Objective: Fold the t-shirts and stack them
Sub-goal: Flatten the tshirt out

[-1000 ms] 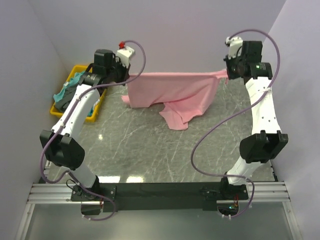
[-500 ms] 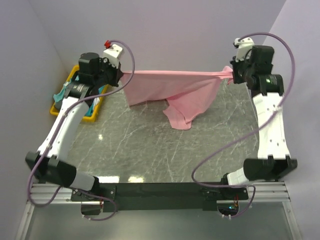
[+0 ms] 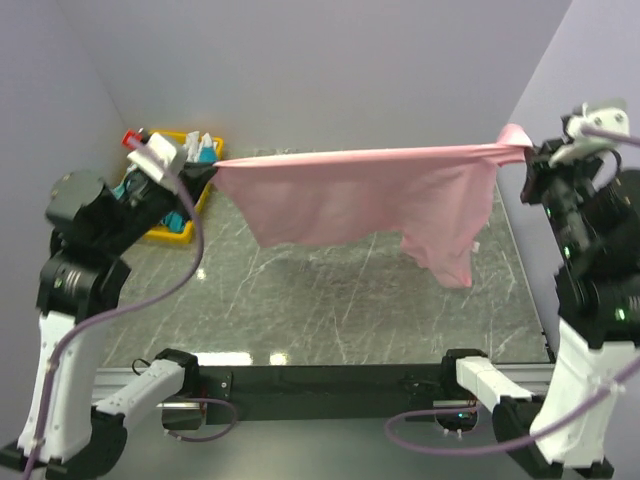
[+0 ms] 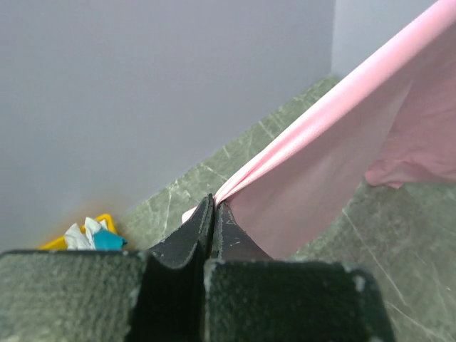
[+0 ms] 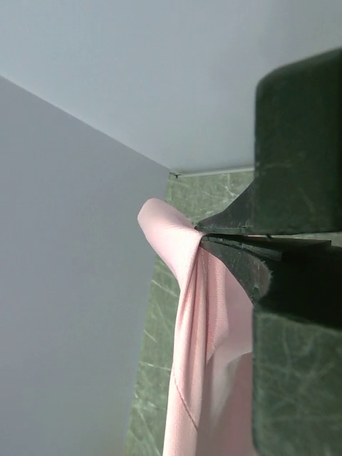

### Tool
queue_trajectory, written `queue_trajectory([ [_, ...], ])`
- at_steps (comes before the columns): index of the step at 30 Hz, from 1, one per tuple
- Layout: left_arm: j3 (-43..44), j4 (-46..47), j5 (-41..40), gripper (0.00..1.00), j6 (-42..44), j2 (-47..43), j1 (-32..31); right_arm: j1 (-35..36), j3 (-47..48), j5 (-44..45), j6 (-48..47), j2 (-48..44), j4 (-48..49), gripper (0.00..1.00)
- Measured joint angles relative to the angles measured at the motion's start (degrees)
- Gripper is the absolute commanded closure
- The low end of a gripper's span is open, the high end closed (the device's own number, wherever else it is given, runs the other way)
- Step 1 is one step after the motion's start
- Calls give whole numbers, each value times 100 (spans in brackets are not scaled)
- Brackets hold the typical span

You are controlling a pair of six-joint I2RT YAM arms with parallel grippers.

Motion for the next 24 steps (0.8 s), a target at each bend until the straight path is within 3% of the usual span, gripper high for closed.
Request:
queue_trajectory([
  [8,-83,-654,492,99,61,-1097,0,-2,0,37,-142,-1158,-417,100],
  [13,-146,-719,566,100,24,-1019,0,-4,-498,66,-356,-1423,-155,100],
  [18,-540,-518,236,100,22,-262,0,-4,-1320,116,-459,-658,494,100],
  [24,-1054,85,-494,100,-17,1276,0,149,-1886,234,-466,1331,1447,100],
])
